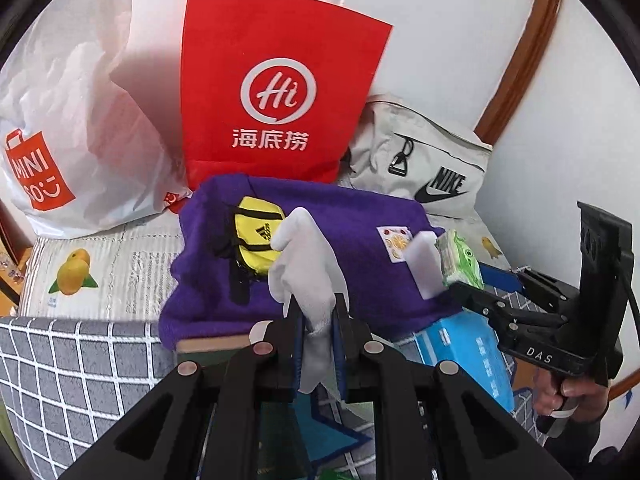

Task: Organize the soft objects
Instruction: 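Carry the glove with the left gripper while the right carries the tissue pack onto the towel, then open both grippers to drop the glove and tissue pack on the towel, then move the left gripper to the white mesh bag while the right approaches the green packet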

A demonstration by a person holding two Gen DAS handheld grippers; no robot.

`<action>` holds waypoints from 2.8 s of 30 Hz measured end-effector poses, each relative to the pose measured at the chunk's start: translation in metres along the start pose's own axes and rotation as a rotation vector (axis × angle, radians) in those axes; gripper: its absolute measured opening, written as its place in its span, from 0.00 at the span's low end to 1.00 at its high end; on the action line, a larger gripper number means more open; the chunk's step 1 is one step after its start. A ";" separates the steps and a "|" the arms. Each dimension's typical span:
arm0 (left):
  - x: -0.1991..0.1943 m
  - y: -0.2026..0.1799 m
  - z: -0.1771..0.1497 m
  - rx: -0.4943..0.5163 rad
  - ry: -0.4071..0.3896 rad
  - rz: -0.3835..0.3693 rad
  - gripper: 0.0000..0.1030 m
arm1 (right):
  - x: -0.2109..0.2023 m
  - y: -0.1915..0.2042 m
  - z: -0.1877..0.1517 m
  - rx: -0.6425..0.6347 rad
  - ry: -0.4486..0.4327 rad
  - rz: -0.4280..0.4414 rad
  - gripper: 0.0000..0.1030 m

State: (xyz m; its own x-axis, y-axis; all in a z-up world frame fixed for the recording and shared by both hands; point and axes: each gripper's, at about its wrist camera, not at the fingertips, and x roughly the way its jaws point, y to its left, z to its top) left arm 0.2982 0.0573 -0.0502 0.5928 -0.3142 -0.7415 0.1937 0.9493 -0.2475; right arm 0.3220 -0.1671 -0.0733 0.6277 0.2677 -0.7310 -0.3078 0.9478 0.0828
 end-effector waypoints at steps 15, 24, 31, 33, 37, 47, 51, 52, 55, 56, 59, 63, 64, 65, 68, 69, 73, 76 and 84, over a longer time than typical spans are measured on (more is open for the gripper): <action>0.045 0.006 0.035 -0.026 0.025 0.006 0.12 | 0.047 -0.019 0.009 0.003 0.075 -0.028 0.51; 0.086 0.006 0.050 -0.018 0.061 0.081 0.12 | 0.066 -0.030 0.013 0.013 0.122 -0.038 0.51; 0.109 0.010 0.050 0.001 0.114 0.132 0.13 | 0.076 -0.030 0.015 -0.001 0.158 -0.031 0.52; 0.112 0.010 0.049 0.002 0.120 0.138 0.13 | 0.078 -0.028 0.015 -0.010 0.165 -0.031 0.52; 0.113 0.012 0.049 -0.002 0.132 0.154 0.18 | 0.086 -0.027 0.013 -0.009 0.194 -0.025 0.52; 0.101 0.016 0.045 -0.041 0.130 0.151 0.58 | 0.092 -0.024 0.010 0.013 0.223 -0.022 0.66; 0.092 0.019 0.042 -0.051 0.124 0.167 0.58 | 0.087 -0.021 0.011 0.023 0.214 -0.026 0.71; 0.090 0.020 0.041 -0.064 0.123 0.164 0.58 | 0.084 -0.020 0.012 0.021 0.208 -0.026 0.71; 0.080 0.023 0.039 -0.076 0.113 0.161 0.58 | 0.075 -0.015 0.013 0.019 0.190 -0.023 0.71; 0.077 0.023 0.039 -0.078 0.109 0.164 0.58 | 0.071 -0.013 0.013 0.017 0.181 -0.020 0.71; 0.067 0.024 0.039 -0.082 0.096 0.168 0.58 | 0.061 -0.007 0.014 0.012 0.160 -0.020 0.71; 0.052 0.021 0.035 -0.081 0.081 0.165 0.58 | 0.044 -0.003 0.014 0.021 0.127 -0.019 0.71; 0.049 0.020 0.034 -0.081 0.080 0.167 0.58 | 0.040 -0.001 0.014 0.021 0.122 -0.014 0.71; 0.045 0.020 0.032 -0.081 0.076 0.169 0.58 | 0.035 0.002 0.013 0.016 0.114 -0.010 0.71; 0.032 0.016 0.027 -0.083 0.068 0.170 0.58 | 0.023 0.008 0.010 -0.003 0.101 -0.026 0.71; 0.028 0.014 0.025 -0.082 0.066 0.169 0.58 | 0.019 0.010 0.009 -0.009 0.097 -0.028 0.71; 0.010 0.005 0.012 -0.063 0.058 0.181 0.58 | 0.000 0.018 0.001 -0.012 0.075 -0.012 0.71; -0.003 -0.002 -0.001 -0.055 0.056 0.187 0.58 | -0.014 0.026 -0.007 -0.025 0.064 -0.015 0.71; -0.031 -0.016 -0.038 -0.060 0.054 0.176 0.59 | -0.049 0.040 -0.036 -0.045 0.040 -0.027 0.71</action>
State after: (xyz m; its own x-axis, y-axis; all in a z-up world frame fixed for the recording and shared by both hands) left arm 0.2467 0.0521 -0.0469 0.5704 -0.1444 -0.8085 0.0429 0.9883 -0.1463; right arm 0.2535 -0.1485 -0.0589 0.6073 0.2337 -0.7593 -0.3231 0.9458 0.0328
